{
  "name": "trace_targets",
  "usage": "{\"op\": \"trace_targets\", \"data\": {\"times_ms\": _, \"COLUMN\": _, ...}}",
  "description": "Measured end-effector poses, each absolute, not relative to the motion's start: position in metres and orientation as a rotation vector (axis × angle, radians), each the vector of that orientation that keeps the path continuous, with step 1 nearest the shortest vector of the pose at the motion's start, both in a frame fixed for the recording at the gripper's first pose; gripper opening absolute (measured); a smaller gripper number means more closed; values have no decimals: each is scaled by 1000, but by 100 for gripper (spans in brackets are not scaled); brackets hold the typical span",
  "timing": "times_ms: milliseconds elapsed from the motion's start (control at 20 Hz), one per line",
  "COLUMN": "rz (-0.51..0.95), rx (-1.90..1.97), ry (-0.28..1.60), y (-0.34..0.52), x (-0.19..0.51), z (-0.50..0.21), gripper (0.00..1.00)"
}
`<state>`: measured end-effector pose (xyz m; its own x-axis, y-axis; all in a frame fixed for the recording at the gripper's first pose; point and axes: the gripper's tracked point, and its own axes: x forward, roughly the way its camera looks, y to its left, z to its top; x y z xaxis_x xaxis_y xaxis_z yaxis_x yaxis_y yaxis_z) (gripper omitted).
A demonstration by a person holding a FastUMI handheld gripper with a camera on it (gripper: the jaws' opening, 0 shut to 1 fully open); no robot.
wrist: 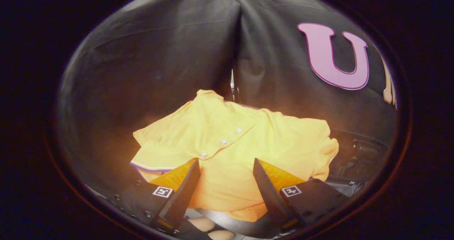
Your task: Put the clothes into the washing machine and then close the washing machine lid.
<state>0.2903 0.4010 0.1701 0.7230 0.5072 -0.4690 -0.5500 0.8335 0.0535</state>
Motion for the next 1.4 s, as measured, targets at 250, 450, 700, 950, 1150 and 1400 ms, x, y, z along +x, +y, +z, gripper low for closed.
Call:
{"op": "trace_targets", "data": {"times_ms": 250, "rz": 577, "rx": -54, "ry": 494, "y": 405, "x": 290, "z": 172, "gripper": 65}}
{"op": "trace_targets", "data": {"times_ms": 450, "rz": 556, "rx": -8, "ry": 502, "y": 409, "x": 290, "z": 171, "gripper": 24}}
{"op": "trace_targets", "data": {"times_ms": 700, "rz": 558, "rx": 44, "ry": 487, "y": 408, "x": 289, "z": 174, "gripper": 14}}
{"op": "trace_targets", "data": {"times_ms": 950, "rz": 555, "rx": 1, "ry": 429, "y": 405, "x": 293, "z": 183, "gripper": 1}}
{"op": "trace_targets", "data": {"times_ms": 1150, "rz": 526, "rx": 63, "ry": 403, "y": 394, "x": 292, "z": 201, "gripper": 1}}
{"op": "trace_targets", "data": {"times_ms": 1400, "rz": 426, "rx": 94, "ry": 357, "y": 358, "x": 301, "z": 226, "gripper": 1}}
